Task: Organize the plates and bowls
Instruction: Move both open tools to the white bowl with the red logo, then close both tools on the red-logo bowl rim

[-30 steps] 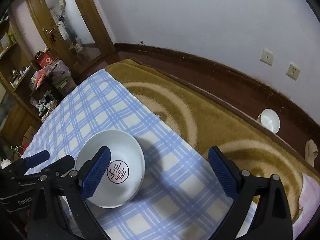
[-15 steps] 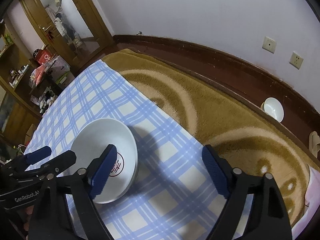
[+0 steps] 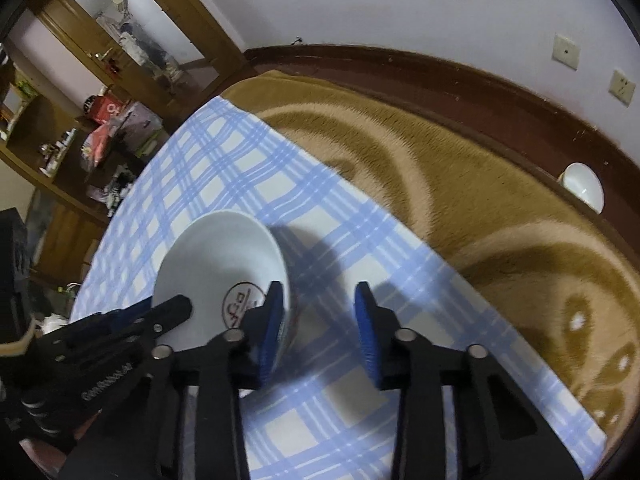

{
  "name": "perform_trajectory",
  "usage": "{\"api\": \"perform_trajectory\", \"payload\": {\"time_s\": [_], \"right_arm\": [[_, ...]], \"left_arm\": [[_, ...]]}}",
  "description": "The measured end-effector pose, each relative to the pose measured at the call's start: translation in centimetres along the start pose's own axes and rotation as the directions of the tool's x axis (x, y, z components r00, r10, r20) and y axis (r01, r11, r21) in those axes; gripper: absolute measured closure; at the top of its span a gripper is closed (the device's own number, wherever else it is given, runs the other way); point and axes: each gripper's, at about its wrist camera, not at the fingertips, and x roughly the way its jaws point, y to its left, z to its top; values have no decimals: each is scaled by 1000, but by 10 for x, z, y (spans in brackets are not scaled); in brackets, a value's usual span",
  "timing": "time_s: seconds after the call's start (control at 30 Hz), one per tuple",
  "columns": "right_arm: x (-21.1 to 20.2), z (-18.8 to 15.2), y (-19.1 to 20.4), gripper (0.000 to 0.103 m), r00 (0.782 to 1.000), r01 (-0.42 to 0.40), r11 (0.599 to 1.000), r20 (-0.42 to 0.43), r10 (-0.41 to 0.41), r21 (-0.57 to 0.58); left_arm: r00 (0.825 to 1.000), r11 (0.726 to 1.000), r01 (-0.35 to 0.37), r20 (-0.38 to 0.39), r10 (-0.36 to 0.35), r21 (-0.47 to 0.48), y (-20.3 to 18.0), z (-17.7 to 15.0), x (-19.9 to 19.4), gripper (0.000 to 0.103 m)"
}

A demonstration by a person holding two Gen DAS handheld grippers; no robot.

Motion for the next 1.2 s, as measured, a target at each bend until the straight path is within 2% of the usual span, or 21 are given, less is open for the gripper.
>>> {"api": "perform_trajectory", "payload": {"time_s": [0.13,0.27,0.37,0.4,0.53,0.93,1.2], "right_arm": [[5,-1,3,75,1000,-10,1000,-15,10,-7],[12,-1,5,78,999,-5,1000,-36,5,1],[16,-2,9,86,999,0,1000,-53,-1,-16],[17,-3,11,93,999,-3,1000,-53,1,-20],[15,-3,13,93,999,-1,1000,-47,0,-18],[7,-4,19,95,999,35,998,-22,-36,-44],[-1,-2,19,95,1000,24,999,6,-23,-38]], "left_arm": [[1000,1000,-8,-8,8,-7,-3,0,4,80],[999,998,29,-23,-30,-57,2,2,7,80],[997,994,64,-38,-68,-85,2,2,10,82],[997,994,65,-38,-68,-85,1,2,10,83],[998,997,55,-40,-58,-55,-8,2,10,89],[996,995,74,-36,-76,-61,-7,-2,4,90],[995,993,99,-22,-101,-67,-3,-4,-3,90]]}}
